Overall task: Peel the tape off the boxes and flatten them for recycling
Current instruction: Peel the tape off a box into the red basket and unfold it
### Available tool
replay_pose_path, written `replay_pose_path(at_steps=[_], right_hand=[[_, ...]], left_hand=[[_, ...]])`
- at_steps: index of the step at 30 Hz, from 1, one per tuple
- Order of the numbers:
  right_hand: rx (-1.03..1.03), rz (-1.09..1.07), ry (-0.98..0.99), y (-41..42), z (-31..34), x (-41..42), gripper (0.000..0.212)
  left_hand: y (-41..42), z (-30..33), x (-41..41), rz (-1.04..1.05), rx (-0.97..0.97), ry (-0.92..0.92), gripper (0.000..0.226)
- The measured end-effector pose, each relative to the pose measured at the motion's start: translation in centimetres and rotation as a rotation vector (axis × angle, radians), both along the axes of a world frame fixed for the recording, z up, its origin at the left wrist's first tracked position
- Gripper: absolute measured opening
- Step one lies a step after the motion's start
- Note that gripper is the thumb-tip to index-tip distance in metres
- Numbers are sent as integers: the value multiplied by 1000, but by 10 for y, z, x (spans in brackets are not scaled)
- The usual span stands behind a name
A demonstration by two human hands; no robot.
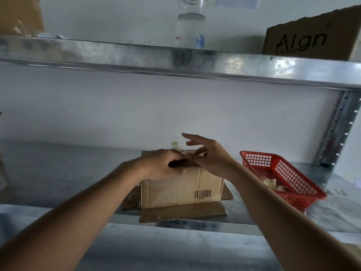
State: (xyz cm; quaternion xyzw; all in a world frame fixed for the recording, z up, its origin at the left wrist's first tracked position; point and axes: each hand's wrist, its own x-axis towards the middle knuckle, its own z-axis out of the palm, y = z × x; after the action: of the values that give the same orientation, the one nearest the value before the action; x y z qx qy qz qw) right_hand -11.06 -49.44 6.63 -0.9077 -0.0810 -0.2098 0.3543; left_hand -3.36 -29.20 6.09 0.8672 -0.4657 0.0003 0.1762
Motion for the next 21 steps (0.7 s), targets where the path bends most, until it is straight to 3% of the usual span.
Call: replay_pose_path(at_steps=[8, 14, 21], right_hand=[[-36, 122, -49, 13, 7, 19, 47], [-53, -92, -183, 9, 6, 21, 23], [-415, -202, -29, -7, 2, 11, 30]], left_hand=[[2, -3, 4, -57, 11, -6, 40], [1, -5, 10, -107, 10, -78, 49], [6, -8, 20, -132, 26, -259, 56]])
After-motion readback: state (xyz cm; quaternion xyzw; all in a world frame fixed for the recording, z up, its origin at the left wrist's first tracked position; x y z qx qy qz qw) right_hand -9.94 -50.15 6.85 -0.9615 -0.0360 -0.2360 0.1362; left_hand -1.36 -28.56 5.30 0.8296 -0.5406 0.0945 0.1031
